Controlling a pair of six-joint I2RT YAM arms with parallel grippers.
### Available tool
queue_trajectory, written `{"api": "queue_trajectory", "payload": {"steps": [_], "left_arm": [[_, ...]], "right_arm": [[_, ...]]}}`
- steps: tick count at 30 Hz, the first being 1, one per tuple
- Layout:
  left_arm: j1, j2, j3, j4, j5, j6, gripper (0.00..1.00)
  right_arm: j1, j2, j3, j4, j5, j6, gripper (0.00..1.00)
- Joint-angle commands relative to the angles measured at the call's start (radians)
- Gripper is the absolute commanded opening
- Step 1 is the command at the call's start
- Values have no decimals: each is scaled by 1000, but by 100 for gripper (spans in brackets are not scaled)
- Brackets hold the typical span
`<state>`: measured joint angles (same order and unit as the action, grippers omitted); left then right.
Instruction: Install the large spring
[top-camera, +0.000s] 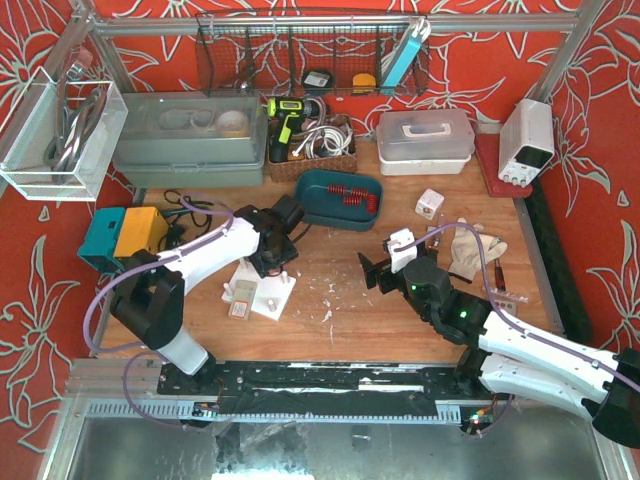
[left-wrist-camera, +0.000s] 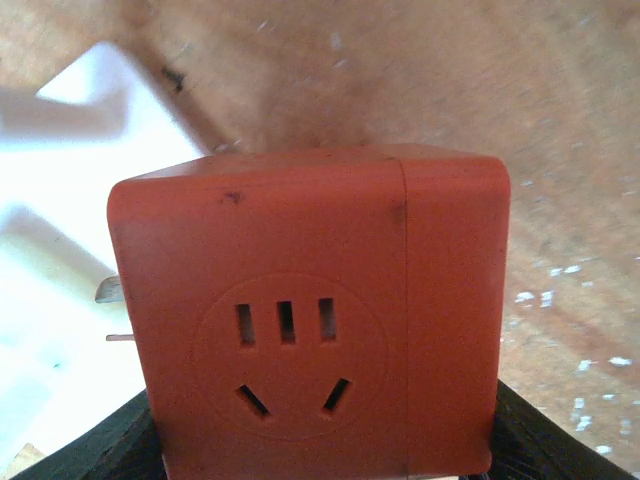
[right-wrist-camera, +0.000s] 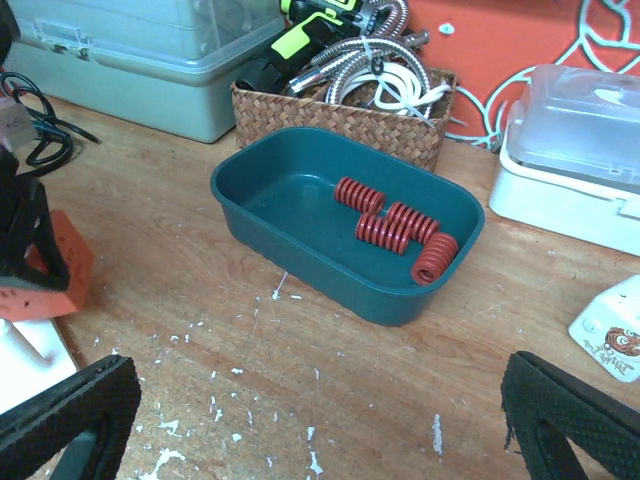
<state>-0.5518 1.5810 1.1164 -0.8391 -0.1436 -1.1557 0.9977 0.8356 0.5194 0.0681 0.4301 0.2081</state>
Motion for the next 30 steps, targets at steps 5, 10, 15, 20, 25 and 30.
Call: {"api": "queue_trajectory", "payload": {"steps": [5, 10, 15, 20, 25, 30], "left_arm": [[21, 41, 174, 39, -202, 97, 37], [112, 114, 198, 117, -212, 170, 35], [192, 173, 185, 222, -228, 198, 35], [237, 229, 195, 315, -258, 239, 37], [275, 300, 216, 377, -252, 264, 41], [288, 348, 243, 416, -247, 298, 51]], "right_arm": [[3, 0, -13, -2, 44, -3, 99], [2, -13, -13, -10, 55, -6, 99], [3, -20, -16, -7, 53, -7, 99], [3, -19, -16, -6, 51, -9, 99], [3, -18, -14, -8, 53, -7, 99], [3, -16, -15, -7, 56, -9, 99]]}}
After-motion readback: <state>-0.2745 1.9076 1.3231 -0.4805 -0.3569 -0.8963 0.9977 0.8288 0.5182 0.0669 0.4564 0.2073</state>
